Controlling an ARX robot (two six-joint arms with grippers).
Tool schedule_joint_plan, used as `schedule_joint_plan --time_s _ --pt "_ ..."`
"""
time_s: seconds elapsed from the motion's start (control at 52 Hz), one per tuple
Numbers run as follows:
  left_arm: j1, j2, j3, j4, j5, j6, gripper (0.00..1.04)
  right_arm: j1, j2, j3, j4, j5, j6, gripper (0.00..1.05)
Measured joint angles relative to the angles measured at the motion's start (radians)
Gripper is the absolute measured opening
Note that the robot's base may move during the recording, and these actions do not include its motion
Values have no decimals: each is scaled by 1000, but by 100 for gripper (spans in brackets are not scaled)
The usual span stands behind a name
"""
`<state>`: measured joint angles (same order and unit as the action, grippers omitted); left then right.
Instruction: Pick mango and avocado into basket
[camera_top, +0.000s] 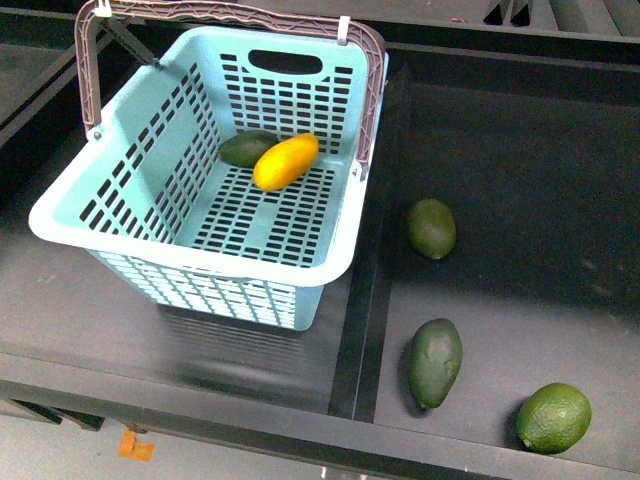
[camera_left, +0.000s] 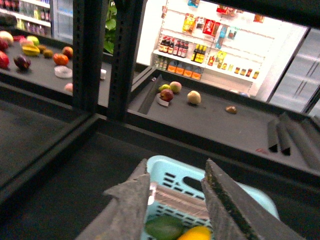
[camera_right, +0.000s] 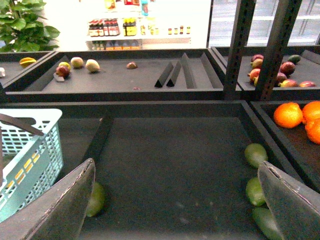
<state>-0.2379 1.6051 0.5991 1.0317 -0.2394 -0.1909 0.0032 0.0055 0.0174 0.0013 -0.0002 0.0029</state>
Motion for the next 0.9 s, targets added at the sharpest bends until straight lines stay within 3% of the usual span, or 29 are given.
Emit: schedule_joint_plan --time_s 0.154,0.5,0.654,0.75,0.904 --pt "50 -121 -185 23 60 142 2 0 0 0 0 0 0 96" --pt "134 -352 -436 53 140 173 3 0 0 0 0 0 0 96" --pt "164 -489 -501 -27 172 176 3 0 0 0 0 0 0 96" --pt "230 -594 -532 -100 231 178 3 0 0 0 0 0 0 96" --pt "233 -722 -559 -201 239 179 3 0 0 0 0 0 0 96"
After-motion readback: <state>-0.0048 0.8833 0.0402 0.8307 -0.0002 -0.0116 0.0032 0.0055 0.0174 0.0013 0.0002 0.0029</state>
